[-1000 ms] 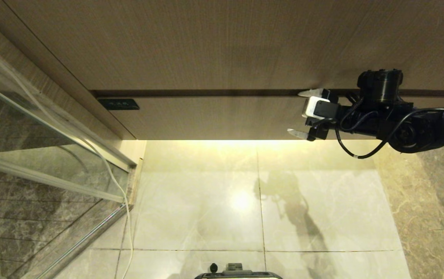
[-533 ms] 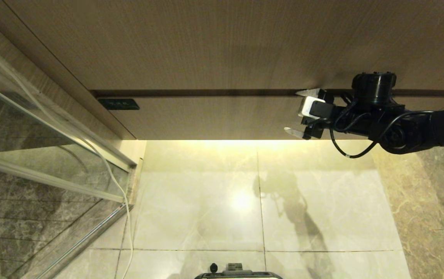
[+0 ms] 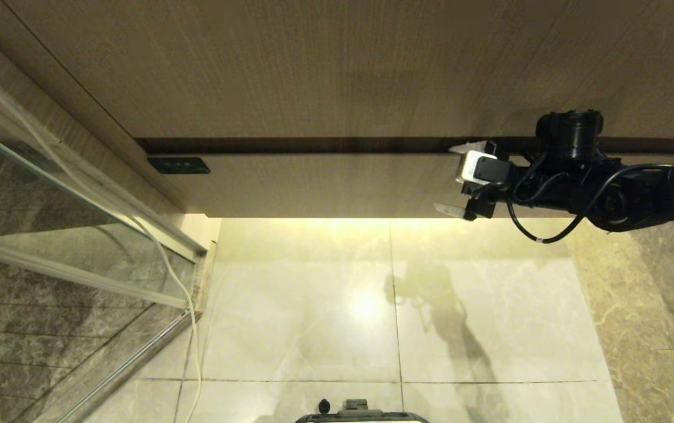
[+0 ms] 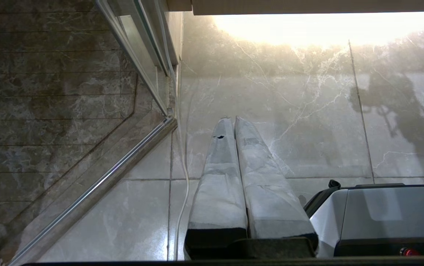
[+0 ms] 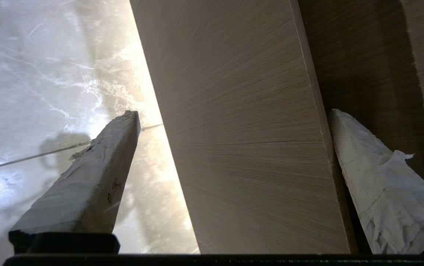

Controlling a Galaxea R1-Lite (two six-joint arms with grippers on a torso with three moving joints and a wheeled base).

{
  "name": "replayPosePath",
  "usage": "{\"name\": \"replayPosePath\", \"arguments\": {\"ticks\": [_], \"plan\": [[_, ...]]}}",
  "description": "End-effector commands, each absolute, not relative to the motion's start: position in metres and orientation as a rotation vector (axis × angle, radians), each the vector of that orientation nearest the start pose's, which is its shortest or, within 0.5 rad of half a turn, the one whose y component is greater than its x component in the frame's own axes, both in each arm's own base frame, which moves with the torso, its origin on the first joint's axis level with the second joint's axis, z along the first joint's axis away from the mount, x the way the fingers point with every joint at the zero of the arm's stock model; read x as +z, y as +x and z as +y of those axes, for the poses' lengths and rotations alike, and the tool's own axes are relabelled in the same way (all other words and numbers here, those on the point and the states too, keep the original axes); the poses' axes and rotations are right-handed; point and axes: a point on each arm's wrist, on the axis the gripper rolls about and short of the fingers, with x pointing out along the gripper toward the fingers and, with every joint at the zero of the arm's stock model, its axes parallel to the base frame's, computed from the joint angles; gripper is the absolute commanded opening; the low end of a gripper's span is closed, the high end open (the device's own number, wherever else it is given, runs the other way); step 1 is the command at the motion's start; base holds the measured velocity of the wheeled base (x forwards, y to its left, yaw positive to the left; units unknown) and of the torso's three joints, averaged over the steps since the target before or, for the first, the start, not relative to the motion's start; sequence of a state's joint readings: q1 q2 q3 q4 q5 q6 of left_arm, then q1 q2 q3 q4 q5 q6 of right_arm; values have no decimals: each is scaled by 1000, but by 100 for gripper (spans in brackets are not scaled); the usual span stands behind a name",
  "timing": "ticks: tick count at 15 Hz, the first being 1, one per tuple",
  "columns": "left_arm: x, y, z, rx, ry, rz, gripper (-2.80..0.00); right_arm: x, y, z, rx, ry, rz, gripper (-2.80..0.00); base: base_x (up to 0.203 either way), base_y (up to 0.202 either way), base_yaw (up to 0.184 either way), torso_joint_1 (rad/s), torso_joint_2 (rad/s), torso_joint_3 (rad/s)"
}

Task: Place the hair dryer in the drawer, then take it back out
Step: Pull open the drawer

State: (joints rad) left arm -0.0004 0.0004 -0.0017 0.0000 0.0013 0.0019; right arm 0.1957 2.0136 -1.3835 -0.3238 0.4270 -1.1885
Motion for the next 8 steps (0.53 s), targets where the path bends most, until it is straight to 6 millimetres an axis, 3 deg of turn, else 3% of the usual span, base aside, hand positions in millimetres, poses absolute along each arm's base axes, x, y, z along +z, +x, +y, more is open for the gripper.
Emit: {"name": "replayPosePath", "arguments": {"ticks": [1,8], "plan": [[76,-23,0,2,2,0,-280,195,399,88,732,-1100,-72,0,0,0,0,0,0,0],[76,-23,0,0,2,-2,-280,190,376,82,819,-1081,81,0,0,0,0,0,0,0]]}}
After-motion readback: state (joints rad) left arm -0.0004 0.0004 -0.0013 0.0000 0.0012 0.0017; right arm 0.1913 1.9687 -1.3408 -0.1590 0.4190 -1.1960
